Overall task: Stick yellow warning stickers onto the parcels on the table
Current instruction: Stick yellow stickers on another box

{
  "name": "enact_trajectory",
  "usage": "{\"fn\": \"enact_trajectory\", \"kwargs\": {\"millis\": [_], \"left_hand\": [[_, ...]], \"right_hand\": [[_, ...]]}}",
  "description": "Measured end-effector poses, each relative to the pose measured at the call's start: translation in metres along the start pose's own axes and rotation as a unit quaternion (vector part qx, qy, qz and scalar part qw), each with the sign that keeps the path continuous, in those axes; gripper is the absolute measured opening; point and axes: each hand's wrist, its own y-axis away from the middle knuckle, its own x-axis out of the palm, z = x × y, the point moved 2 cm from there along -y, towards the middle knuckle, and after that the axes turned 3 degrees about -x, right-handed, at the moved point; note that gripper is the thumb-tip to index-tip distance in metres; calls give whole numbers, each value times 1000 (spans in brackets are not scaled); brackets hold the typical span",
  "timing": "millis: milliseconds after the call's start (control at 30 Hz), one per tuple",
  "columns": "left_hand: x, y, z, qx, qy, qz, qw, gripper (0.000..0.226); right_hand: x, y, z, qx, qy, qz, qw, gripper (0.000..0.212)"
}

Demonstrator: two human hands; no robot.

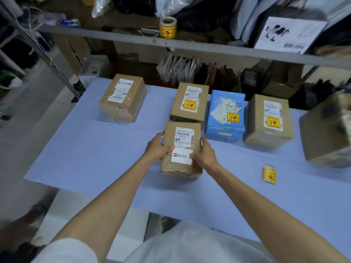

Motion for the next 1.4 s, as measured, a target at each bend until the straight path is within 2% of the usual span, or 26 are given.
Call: {"fn": "enact_trajectory", "kwargs": {"millis": [200, 367, 500, 633, 767, 933, 1267, 1400], "left_hand": [[86, 9, -32, 46, 1, 68, 997, 74], [126, 16, -43, 101, -122, 97, 983, 74], [128, 22, -42, 113, -106, 100, 983, 71], [122, 28, -40, 136, -90, 126, 979, 76], [122, 32, -32, 126, -62, 134, 981, 75], [125, 31, -28, 105, -48, 118, 986, 78], [125, 26, -29, 83, -39, 76, 993, 82], [125, 26, -29, 75, -21, 86, 993, 83]], "right_hand": [[-76, 17, -46, 31, -24, -96, 995, 65], [-101, 28, -75, 47, -40, -102, 993, 74], [-100, 31, -81, 28, -23, -102, 994, 66], [-89, 37, -94, 31, -30, -125, 991, 70], [-86, 46, -104, 19, -44, -135, 990, 48], [-91, 36, -112, 15, -78, -132, 988, 60], [-93, 26, -115, 9, -100, -141, 985, 60], [-91, 27, -115, -5, -95, -137, 986, 58]]}}
